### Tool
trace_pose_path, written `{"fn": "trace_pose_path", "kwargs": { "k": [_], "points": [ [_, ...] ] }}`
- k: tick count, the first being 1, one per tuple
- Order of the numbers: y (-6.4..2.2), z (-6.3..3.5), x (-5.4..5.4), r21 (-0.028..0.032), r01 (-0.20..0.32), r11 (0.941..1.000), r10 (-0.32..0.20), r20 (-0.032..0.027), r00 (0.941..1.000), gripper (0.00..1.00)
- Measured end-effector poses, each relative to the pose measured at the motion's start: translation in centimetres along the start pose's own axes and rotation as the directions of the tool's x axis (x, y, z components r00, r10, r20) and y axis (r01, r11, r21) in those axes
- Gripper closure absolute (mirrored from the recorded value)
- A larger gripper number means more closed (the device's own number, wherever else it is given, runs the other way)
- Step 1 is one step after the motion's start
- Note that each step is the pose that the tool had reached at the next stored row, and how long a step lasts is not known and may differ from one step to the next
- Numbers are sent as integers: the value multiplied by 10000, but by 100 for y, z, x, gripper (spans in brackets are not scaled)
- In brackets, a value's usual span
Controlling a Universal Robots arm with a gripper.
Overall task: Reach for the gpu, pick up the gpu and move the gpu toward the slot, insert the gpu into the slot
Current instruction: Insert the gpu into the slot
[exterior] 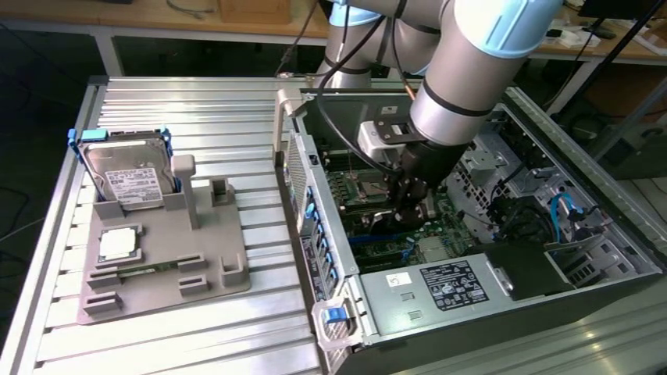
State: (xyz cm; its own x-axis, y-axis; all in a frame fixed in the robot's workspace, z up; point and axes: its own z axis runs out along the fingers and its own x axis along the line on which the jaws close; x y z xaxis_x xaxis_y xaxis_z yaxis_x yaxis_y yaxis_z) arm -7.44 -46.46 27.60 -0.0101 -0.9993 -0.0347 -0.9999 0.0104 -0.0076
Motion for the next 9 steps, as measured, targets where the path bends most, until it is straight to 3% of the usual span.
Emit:
{"fn": "trace_pose_path", "kwargs": {
  "k": [9],
  "points": [
    [39,12,5,-1,1,10000,-1,0,10000,73]
  ]
}}
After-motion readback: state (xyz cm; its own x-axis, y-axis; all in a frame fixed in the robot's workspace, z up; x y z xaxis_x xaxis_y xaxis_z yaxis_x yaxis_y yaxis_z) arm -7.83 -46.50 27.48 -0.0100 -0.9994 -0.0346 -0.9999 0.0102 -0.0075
